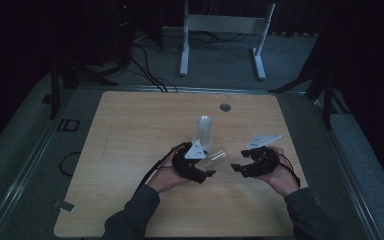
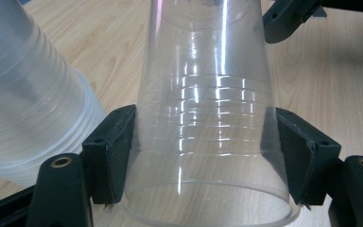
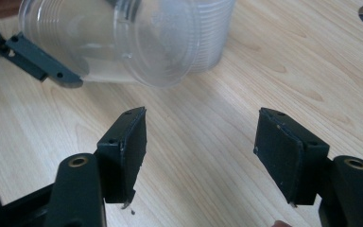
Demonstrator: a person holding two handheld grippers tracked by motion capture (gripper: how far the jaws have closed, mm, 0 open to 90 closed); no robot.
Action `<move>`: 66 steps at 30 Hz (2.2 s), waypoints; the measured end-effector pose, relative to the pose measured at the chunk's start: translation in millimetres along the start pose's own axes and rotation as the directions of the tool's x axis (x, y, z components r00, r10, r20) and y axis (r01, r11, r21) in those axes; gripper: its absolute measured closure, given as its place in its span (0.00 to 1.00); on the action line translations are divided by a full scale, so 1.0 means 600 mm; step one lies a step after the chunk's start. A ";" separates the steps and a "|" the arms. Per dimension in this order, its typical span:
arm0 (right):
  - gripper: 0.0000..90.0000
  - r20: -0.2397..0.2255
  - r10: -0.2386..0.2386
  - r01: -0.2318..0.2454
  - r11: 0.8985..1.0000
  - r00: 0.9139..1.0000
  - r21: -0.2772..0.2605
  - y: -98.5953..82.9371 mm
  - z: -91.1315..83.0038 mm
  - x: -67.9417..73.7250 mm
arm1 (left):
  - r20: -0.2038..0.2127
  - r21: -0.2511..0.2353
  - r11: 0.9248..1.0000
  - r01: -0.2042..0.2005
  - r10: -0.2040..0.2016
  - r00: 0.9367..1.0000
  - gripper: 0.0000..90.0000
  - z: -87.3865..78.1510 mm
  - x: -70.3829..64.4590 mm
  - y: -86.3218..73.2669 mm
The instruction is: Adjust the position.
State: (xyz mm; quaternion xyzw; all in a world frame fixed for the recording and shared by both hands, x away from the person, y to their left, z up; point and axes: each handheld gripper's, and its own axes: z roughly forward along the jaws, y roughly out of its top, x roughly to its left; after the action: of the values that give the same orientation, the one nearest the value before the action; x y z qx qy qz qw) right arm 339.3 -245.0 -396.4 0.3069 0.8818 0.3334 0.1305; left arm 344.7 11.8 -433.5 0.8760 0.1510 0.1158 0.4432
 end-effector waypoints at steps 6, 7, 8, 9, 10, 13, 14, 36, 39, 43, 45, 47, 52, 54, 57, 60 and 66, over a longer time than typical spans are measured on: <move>0.38 -0.012 -0.042 0.043 0.998 0.999 0.041 0.007 0.001 0.000 | 0.013 0.024 1.000 -0.011 0.011 1.000 0.32 0.001 0.001 0.000; 0.38 -0.012 -0.047 0.047 0.998 0.999 0.048 0.008 0.000 0.001 | 0.016 0.030 0.999 -0.017 0.016 1.000 0.32 0.001 0.001 0.000; 0.38 -0.014 -0.052 0.053 0.997 0.999 0.052 0.009 0.000 0.001 | 0.017 0.036 0.999 -0.019 0.018 1.000 0.32 0.001 0.001 0.000; 0.38 -0.013 -0.058 0.059 0.997 0.998 0.058 0.010 0.000 0.001 | 0.019 0.041 0.999 -0.019 0.018 1.000 0.32 0.001 0.001 -0.001; 0.38 -0.011 -0.062 0.063 0.996 0.998 0.064 0.010 -0.001 0.002 | 0.021 0.044 0.999 -0.020 0.019 1.000 0.32 0.002 0.001 -0.001; 0.38 -0.013 -0.071 0.071 0.995 0.997 0.069 0.011 -0.002 0.002 | 0.027 0.049 0.999 -0.023 0.021 0.999 0.32 0.002 0.001 -0.002; 0.38 -0.012 -0.080 0.081 0.994 0.997 0.075 0.012 -0.003 0.003 | 0.033 0.057 0.998 -0.026 0.024 0.999 0.32 0.003 0.001 -0.002; 0.38 -0.061 -0.190 0.198 0.968 0.980 0.152 0.027 -0.007 0.010 | 0.081 0.100 0.993 -0.062 0.053 0.995 0.32 0.011 -0.005 -0.007; 0.38 -0.069 -0.207 0.215 0.963 0.976 0.161 0.033 -0.010 0.011 | 0.092 0.104 0.992 -0.070 0.060 0.994 0.32 0.013 -0.006 -0.008; 0.38 -0.077 -0.222 0.232 0.956 0.972 0.179 0.037 -0.011 0.013 | 0.104 0.107 0.991 -0.076 0.065 0.992 0.32 0.015 -0.010 -0.009; 0.36 -0.081 -0.224 0.235 0.954 0.971 0.187 0.039 -0.012 0.014 | 0.107 0.107 0.991 -0.077 0.066 0.992 0.32 0.015 -0.010 -0.009; 0.36 -0.089 -0.232 0.245 0.948 0.969 0.201 0.040 -0.011 0.015 | 0.110 0.109 0.991 -0.081 0.069 0.992 0.32 0.016 -0.011 -0.009; 0.36 -0.100 -0.237 0.253 0.944 0.966 0.213 0.040 -0.008 0.016 | 0.115 0.113 0.989 -0.093 0.079 0.990 0.32 0.018 -0.014 -0.009; 0.36 -0.103 -0.239 0.256 0.943 0.965 0.213 0.041 -0.008 0.016 | 0.116 0.115 0.989 -0.092 0.079 0.990 0.32 0.018 -0.015 -0.008; 0.36 -0.109 -0.241 0.259 0.942 0.965 0.213 0.044 -0.009 0.017 | 0.120 0.115 0.989 -0.093 0.079 0.990 0.32 0.019 -0.015 -0.009; 0.34 -0.118 -0.256 0.276 0.936 0.960 0.220 0.046 -0.008 0.018 | 0.123 0.113 0.989 -0.094 0.080 0.989 0.32 0.019 -0.016 -0.009; 0.32 -0.140 -0.276 0.302 0.926 0.951 0.226 0.052 -0.008 0.025 | 0.129 0.114 0.988 -0.103 0.088 0.988 0.32 0.020 -0.018 -0.008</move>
State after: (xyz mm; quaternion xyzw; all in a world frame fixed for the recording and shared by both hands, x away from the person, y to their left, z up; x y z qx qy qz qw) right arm 339.9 -219.8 -372.5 0.1691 0.9574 0.2149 0.0927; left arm 337.7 1.9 -445.3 0.9128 0.0878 0.0732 0.3920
